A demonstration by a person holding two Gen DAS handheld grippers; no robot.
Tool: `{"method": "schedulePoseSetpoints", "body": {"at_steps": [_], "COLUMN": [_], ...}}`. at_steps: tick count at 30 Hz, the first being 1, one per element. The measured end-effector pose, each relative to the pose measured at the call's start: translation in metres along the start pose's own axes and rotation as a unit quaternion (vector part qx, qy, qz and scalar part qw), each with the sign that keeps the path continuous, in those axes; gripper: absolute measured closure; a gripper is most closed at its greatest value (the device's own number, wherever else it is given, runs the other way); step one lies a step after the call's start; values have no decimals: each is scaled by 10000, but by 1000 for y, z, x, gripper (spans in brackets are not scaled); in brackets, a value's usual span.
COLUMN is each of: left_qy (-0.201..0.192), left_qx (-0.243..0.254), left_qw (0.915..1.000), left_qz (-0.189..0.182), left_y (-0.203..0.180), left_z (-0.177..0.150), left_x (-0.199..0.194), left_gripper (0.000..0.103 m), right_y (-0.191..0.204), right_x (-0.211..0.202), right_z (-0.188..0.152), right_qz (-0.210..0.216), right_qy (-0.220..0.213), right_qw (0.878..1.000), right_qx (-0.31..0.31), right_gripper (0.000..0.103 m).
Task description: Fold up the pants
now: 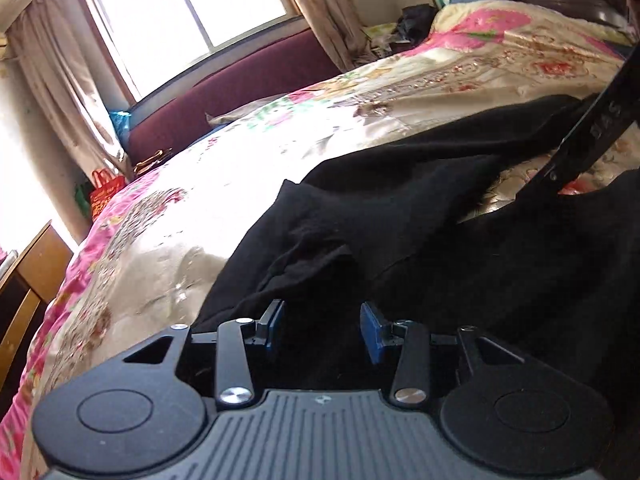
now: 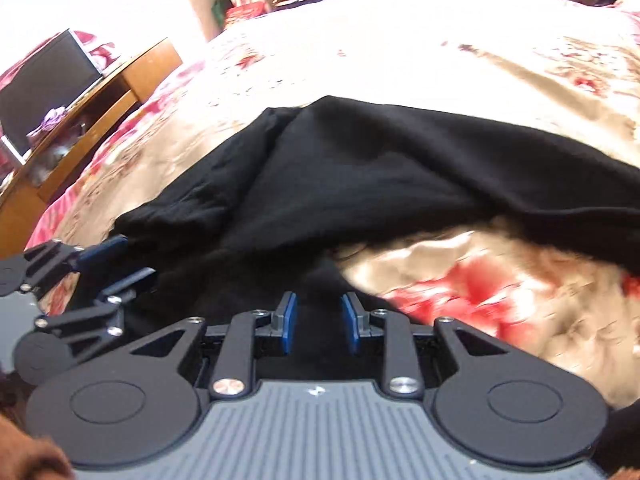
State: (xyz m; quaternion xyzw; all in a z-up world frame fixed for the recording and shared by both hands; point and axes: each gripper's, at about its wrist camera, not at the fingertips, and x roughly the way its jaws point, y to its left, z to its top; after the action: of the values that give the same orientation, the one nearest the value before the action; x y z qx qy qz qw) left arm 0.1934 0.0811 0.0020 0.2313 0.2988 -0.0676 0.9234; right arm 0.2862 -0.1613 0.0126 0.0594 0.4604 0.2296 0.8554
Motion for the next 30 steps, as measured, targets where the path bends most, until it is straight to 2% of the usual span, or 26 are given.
{"method": "schedulePoseSetpoints", "body": {"at_steps": [4,9,16,20,24,25,27,30], "left_qy": [-27,64,14,31,-27,-19,38,154], "left_qx": [190,9,-56,-33,-13,-15,-158,-662], "left_qw": [9989,9985,9941,9921,9930,9932,9942,9944], "left_qz": [438,547,1082,1256,1185,1165,1064,805], "left_y": [-15,6,30,33,39,41,48,62], "left_z": [12,12,6,5,5,5,7,9], "left_x": [33,43,43,48,46,48,52,55], "left_gripper": [47,45,45,45,46,47,59,67], "right_y": [-16,-25,-39,-42,-49,-52,-58,-72], "right_x": [7,4,8,28,55,63,77,105], "right_z": [9,8,38,58,81,88,100,115], "right_qz": [-22,-200,-894,-1390,-1612,-1671,-1680,-1618], "right_qy": [49,-102,-406,-499,-442,-404,-345,-50], "right_qw": [10000,9993,9907,9763,9657,9634,9641,9700], "right_qx": [-4,-282,-940,-1579,-1985,-2056,-2025,-1814], "right_gripper": [70,71,67,56,53,49,44,39]}}
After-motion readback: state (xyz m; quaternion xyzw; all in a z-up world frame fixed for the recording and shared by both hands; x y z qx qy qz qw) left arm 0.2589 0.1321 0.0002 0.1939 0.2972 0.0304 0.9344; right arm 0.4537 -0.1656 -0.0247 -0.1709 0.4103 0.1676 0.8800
